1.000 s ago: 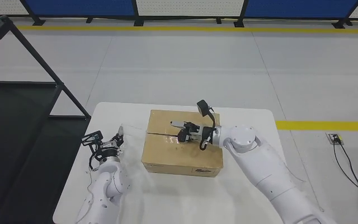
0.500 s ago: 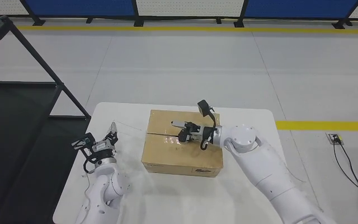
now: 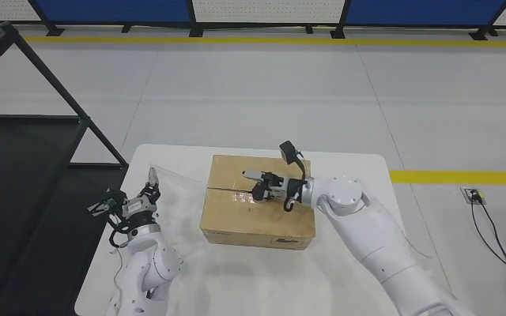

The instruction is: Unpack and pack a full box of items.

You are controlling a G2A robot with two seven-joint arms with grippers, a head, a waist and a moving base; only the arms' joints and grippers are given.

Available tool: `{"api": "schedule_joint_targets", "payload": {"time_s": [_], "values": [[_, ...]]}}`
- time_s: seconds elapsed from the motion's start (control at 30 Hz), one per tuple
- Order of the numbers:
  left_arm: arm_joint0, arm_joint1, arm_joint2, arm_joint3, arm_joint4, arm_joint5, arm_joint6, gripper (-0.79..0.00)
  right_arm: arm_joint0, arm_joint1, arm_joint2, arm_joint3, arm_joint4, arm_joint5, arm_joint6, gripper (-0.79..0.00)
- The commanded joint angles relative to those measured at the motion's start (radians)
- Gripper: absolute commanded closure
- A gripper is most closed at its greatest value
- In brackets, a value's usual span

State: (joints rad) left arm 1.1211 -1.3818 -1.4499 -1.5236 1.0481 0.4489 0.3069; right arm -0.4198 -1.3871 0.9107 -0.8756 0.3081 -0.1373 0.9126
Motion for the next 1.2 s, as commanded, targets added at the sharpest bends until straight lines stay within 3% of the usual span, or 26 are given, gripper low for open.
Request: {"api": "schedule_joint_targets", "payload": {"time_s": [0.0,0.3,0.63,1.17], "values": [[0.001,-0.001,-0.006,-0.007,-0.008,-0.002,-0.006,-0.785,-0.002,0.0,0.003,-0.002,-0.002,0.0,0.002,-0.785],[0.0,-0.005,-0.048,-0.014,-0.047,-0.007,-0.021,-0.785,-0.011,0.002,0.016,-0.009,-0.01,-0.002,0.011,-0.785],[0.019,-0.005,-0.105,-0.081,-0.086,-0.042,-0.036,-0.785,-0.023,0.004,0.033,-0.016,-0.015,-0.01,0.016,-0.785],[0.009,-0.009,-0.102,-0.164,-0.042,-0.048,-0.072,-0.785,-0.058,0.015,0.069,-0.06,-0.031,-0.01,0.017,-0.785]]}}
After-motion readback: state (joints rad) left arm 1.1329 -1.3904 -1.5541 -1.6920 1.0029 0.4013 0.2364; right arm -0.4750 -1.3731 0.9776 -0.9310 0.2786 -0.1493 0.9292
